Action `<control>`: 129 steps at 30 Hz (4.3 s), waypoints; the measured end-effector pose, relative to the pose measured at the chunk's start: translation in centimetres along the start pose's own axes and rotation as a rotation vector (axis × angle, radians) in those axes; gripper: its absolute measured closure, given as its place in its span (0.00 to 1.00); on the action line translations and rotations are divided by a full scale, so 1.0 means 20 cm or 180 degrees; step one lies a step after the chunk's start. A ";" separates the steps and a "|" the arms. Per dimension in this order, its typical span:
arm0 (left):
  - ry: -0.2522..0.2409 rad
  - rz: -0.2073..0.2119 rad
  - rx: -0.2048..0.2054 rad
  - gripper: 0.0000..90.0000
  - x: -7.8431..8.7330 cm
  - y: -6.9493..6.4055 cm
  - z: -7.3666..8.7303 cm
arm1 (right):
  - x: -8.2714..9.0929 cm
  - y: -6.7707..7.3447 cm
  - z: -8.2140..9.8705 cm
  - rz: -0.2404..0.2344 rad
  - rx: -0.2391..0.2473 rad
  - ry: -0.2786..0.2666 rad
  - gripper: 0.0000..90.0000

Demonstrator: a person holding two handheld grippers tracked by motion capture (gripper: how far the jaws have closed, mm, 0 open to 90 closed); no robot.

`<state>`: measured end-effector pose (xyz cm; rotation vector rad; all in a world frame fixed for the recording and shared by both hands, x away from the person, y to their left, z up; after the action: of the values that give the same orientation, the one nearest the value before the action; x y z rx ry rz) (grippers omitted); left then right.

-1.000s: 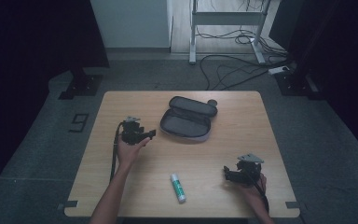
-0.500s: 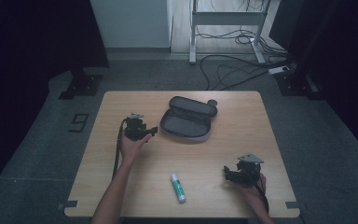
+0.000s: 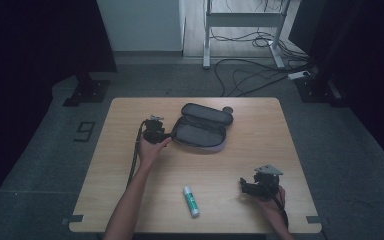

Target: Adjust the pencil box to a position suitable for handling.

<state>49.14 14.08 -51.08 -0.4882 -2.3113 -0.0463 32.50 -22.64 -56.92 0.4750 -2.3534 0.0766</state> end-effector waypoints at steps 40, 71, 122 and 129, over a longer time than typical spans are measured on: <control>0.0230 -0.0131 0.0285 0.87 -0.22 0.02 0.03 | -0.01 0.02 -0.02 -0.0091 0.0121 -0.0016 0.23; 0.0251 -0.0148 0.0376 0.90 -0.22 0.01 0.03 | -0.15 0.07 -0.41 -0.0326 -0.0099 -0.0307 0.32; 0.0233 -0.0109 0.0404 0.90 -0.23 0.02 0.05 | -0.58 0.10 -0.61 -0.0244 -0.0371 0.0035 0.51; 0.0235 -0.0095 0.0416 0.90 -0.23 0.03 0.05 | -0.59 0.11 -0.63 -0.0265 -0.0358 0.0116 0.68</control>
<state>51.49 13.23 -55.05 -0.3794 -2.2324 0.0708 47.85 -14.51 -55.43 0.5113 -2.2852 -0.0847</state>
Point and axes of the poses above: each handheld gripper's, and its own axes: x roughly backward along the jaws, z roughly out of its underside, y roughly to its left, the point moved 2 cm from there along -x, roughly forward along the jaws, and after that the axes turned 6 degrees about -z, right-handed, at the moved point
